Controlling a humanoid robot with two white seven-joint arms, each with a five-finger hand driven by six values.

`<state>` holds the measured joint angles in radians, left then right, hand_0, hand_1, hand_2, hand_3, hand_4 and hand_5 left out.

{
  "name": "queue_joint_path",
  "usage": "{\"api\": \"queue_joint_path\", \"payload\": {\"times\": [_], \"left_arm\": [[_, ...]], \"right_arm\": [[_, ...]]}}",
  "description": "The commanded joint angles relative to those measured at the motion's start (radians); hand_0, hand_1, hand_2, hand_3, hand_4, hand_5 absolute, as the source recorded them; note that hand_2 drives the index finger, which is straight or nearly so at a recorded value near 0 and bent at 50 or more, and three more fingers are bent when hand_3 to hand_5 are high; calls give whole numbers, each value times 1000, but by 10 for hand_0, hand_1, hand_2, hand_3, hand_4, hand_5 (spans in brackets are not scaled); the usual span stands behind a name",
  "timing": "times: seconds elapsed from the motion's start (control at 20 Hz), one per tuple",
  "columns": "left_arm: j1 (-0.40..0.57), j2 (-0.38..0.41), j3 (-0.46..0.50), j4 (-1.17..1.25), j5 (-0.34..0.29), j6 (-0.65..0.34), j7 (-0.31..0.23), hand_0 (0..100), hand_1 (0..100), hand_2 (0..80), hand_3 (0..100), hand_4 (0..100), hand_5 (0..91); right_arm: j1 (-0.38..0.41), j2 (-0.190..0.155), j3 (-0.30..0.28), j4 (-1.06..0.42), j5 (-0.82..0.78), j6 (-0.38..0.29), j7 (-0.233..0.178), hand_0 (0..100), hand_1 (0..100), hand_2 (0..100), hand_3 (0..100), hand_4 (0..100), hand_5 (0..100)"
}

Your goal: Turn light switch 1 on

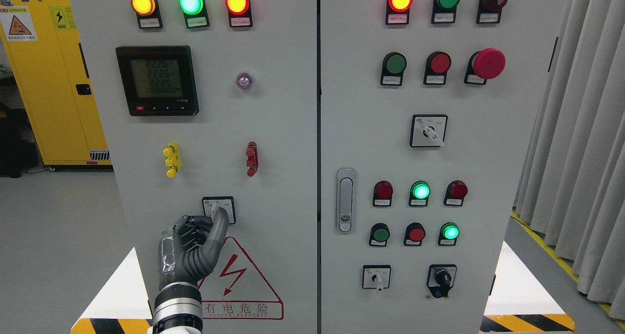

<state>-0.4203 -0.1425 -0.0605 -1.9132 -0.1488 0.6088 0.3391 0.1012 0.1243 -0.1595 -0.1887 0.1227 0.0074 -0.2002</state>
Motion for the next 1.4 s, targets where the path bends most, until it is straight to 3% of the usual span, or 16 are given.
{"api": "queue_joint_path", "payload": {"times": [0.0, 1.35], "left_arm": [[0, 0, -1, 2, 0, 0, -3, 404, 566, 603, 899, 901, 878], [-5, -5, -1, 3, 2, 0, -5, 489, 524, 602, 899, 901, 877]], "right_arm": [[0, 0, 0, 0, 0, 0, 1, 0, 500, 40, 0, 0, 0], [0, 0, 0, 0, 0, 0, 1, 0, 500, 40, 0, 0, 0]]}}
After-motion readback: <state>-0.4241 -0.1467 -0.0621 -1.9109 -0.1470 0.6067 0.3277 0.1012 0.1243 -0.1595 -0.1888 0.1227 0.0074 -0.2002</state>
